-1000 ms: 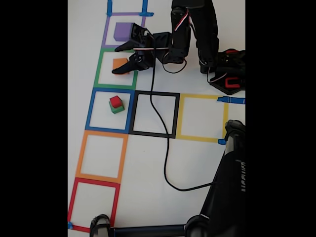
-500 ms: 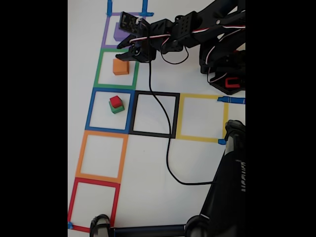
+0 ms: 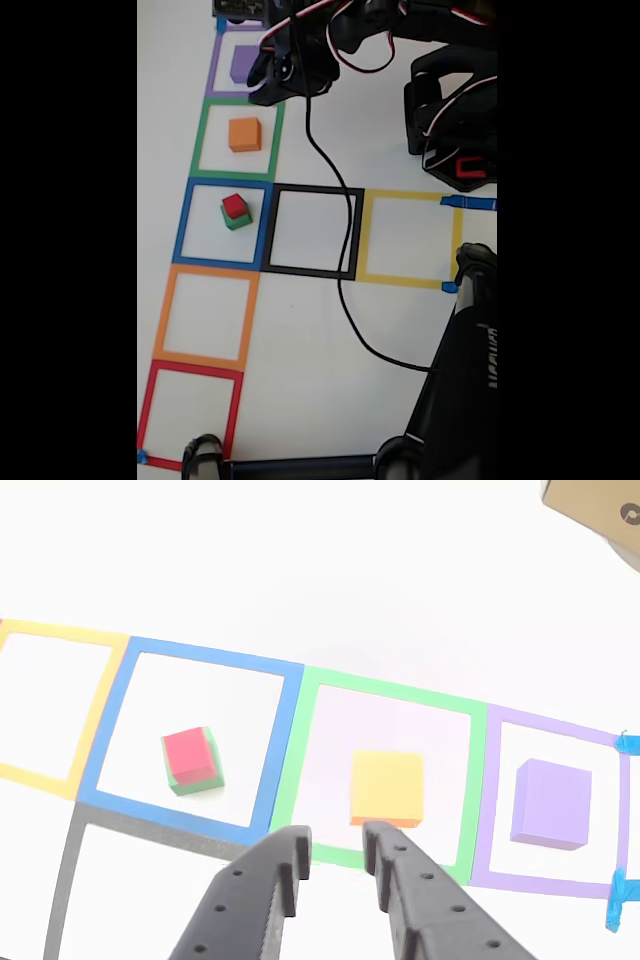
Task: Tower of hanoi
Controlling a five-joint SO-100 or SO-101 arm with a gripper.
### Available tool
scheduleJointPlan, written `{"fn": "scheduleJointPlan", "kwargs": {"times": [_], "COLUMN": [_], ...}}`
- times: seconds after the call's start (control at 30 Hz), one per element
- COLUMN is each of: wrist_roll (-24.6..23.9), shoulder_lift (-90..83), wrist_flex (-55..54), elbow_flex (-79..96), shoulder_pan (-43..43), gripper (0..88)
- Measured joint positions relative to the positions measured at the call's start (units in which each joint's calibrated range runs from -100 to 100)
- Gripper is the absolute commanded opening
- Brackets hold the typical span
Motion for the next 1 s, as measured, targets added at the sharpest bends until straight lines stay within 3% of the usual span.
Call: {"fn": "scheduleJointPlan", "kwargs": {"times": [0.27, 0.5, 0.77, 1.0], "wrist_roll": [0.0, 0.0, -0.4, -0.4], "shoulder_lift": [2.3, 1.9, -6.4, -9.5], "wrist_flex": [15.7, 18.5, 4.8, -19.7], "elbow_flex": [-19.7, -19.7, 5.2, 30.5], "shoulder_pan": [-4.8, -6.7, -6.7, -6.7], "gripper": [1.4, 3.9, 14.3, 28.4]}}
